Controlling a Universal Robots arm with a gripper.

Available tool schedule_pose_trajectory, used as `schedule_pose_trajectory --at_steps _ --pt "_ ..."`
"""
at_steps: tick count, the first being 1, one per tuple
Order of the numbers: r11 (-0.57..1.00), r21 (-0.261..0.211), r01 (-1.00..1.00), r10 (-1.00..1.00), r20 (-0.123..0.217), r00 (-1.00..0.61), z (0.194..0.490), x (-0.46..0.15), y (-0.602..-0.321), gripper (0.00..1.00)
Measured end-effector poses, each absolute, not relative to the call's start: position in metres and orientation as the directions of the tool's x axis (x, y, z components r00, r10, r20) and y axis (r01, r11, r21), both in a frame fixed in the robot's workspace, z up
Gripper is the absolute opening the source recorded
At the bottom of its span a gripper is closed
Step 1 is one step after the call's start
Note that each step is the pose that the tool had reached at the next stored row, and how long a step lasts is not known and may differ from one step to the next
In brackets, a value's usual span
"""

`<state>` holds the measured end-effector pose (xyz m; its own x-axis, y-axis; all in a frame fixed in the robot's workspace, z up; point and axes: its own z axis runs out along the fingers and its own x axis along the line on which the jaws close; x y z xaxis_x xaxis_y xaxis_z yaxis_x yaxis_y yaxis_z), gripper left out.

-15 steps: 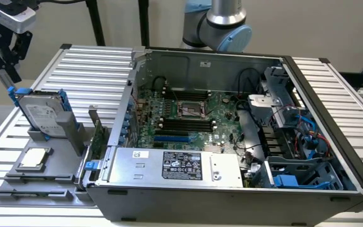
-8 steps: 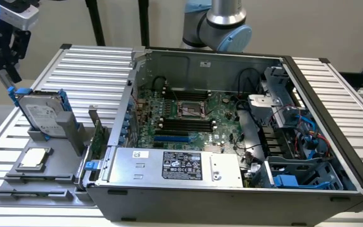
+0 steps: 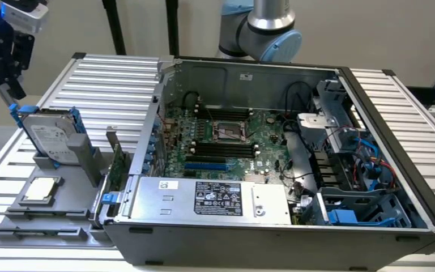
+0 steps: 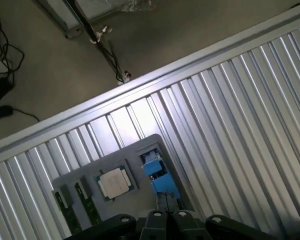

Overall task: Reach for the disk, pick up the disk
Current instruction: 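Pick up the disk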

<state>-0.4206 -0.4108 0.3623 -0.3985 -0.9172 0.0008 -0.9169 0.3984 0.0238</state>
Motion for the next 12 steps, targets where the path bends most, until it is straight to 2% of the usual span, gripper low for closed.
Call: schedule_pose_trajectory --at_steps 12 --pt "0.19 0.024 -0.981 -0.982 0.001 -0.19 0.3602 -0.4206 -0.4108 0.11"
